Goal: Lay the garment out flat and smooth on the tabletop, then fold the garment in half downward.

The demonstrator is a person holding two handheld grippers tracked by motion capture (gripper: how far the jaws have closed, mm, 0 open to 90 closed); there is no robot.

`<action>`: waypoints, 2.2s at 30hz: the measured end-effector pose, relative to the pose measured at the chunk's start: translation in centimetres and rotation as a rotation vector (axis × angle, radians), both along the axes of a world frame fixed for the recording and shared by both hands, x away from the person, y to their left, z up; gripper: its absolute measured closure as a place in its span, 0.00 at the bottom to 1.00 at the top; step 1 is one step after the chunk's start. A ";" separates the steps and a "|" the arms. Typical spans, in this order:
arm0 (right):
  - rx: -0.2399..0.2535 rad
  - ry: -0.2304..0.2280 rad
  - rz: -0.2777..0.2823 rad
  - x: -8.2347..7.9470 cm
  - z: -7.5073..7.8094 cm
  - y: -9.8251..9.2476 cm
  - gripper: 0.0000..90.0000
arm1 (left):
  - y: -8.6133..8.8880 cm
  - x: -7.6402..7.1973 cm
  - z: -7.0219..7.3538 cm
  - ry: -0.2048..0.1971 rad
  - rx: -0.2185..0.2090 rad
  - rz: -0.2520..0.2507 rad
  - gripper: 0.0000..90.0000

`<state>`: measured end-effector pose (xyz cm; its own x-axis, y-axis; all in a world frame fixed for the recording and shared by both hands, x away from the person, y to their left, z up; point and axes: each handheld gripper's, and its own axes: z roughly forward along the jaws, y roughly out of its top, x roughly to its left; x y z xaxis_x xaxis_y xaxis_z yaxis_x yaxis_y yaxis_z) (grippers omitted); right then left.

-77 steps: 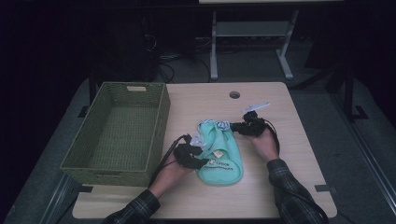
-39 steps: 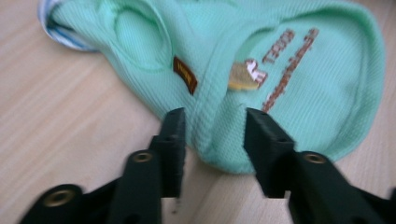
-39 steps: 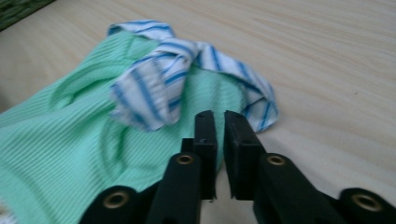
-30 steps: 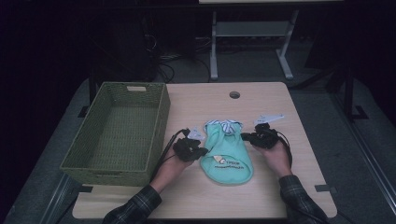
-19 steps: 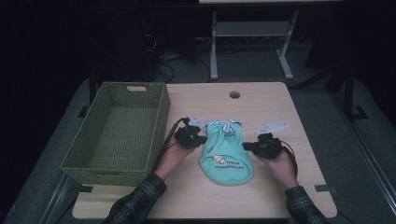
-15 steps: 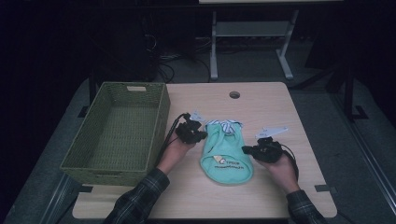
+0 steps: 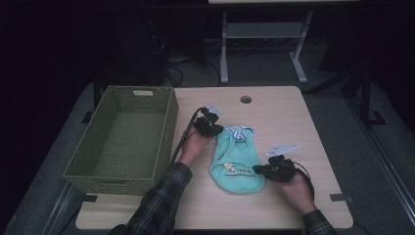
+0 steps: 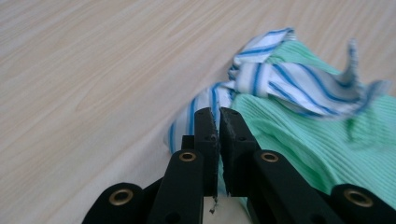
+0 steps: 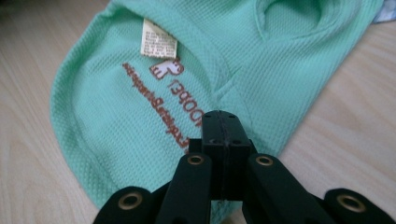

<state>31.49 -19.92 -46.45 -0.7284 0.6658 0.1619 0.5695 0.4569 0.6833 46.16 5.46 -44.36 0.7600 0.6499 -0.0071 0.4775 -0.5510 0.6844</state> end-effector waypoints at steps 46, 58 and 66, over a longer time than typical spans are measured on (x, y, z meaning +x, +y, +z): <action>0.019 -0.059 -0.066 0.5 1.2 -2.8 1.00 | 2.8 -9.9 -0.3 0.115 0.010 -0.068 0.92; 0.036 -0.039 0.056 0.5 0.4 2.0 1.00 | 4.0 -9.0 -0.5 0.083 0.012 0.007 0.59; -0.009 -0.019 0.068 0.7 -0.5 2.6 1.00 | 3.7 -8.2 -1.5 0.087 0.039 -0.010 0.48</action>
<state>32.15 -17.29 -46.92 -0.7747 0.6162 0.1418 0.5239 0.5000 0.6896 37.96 9.13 -45.87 0.7640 0.6435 -0.0476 0.5284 -0.5817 0.6184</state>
